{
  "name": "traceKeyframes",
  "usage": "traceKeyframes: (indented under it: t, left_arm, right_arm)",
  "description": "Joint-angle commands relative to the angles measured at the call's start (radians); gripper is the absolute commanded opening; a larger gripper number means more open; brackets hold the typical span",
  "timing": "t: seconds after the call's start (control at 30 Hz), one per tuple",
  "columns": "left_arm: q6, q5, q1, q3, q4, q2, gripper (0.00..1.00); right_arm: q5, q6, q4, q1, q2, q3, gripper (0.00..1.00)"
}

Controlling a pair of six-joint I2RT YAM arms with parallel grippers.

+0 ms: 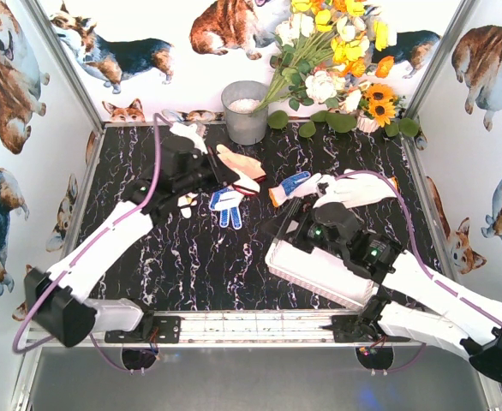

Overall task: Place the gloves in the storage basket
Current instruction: Pick up the glove from the center of the board, then place the glove at the center of the board.

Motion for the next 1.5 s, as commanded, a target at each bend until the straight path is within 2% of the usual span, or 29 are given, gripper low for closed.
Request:
traceKeyframes:
  t: [0.0, 0.23, 0.47, 0.63, 0.77, 0.8, 0.93, 1.03, 1.13, 1.2, 1.47]
  left_arm:
    - [-0.018, 0.006, 0.006, 0.025, -0.077, -0.060, 0.00]
    - [-0.050, 0.019, 0.005, 0.012, -0.090, -0.109, 0.00]
    - [-0.071, 0.042, 0.005, -0.008, -0.083, -0.136, 0.00]
    - [-0.076, 0.056, 0.005, -0.021, -0.084, -0.150, 0.00]
    - [-0.073, 0.076, 0.005, -0.024, -0.085, -0.157, 0.00]
    - [-0.071, 0.078, 0.005, -0.025, -0.089, -0.159, 0.00]
    - [-0.072, 0.087, 0.005, -0.041, -0.094, -0.177, 0.00]
    - [-0.073, 0.096, 0.005, -0.055, -0.098, -0.195, 0.00]
    - [-0.062, 0.038, 0.007, -0.067, -0.135, -0.219, 0.00]
    - [-0.039, -0.024, 0.014, -0.064, -0.189, -0.231, 0.00]
    - [0.067, -0.076, 0.077, -0.018, -0.324, -0.212, 0.00]
  right_arm:
    - [0.048, 0.182, 0.257, 0.003, -0.034, -0.010, 0.82]
    - [0.063, 0.302, 0.395, 0.003, -0.011, -0.007, 0.81]
    - [0.064, 0.385, 0.529, 0.003, 0.066, -0.018, 0.73]
    - [0.056, 0.388, 0.551, 0.003, 0.123, 0.015, 0.66]
    - [0.057, 0.392, 0.577, 0.003, 0.155, 0.020, 0.65]
    - [0.058, 0.386, 0.588, 0.003, 0.163, 0.023, 0.61]
    - [0.065, 0.347, 0.539, 0.004, 0.190, 0.067, 0.56]
    - [0.052, 0.360, 0.576, 0.003, 0.219, 0.063, 0.42]
    - [0.043, 0.358, 0.604, 0.003, 0.262, 0.077, 0.14]
    - [0.039, 0.338, 0.600, 0.003, 0.288, 0.100, 0.00]
    - [-0.057, 0.223, 0.570, -0.003, 0.486, 0.280, 0.00]
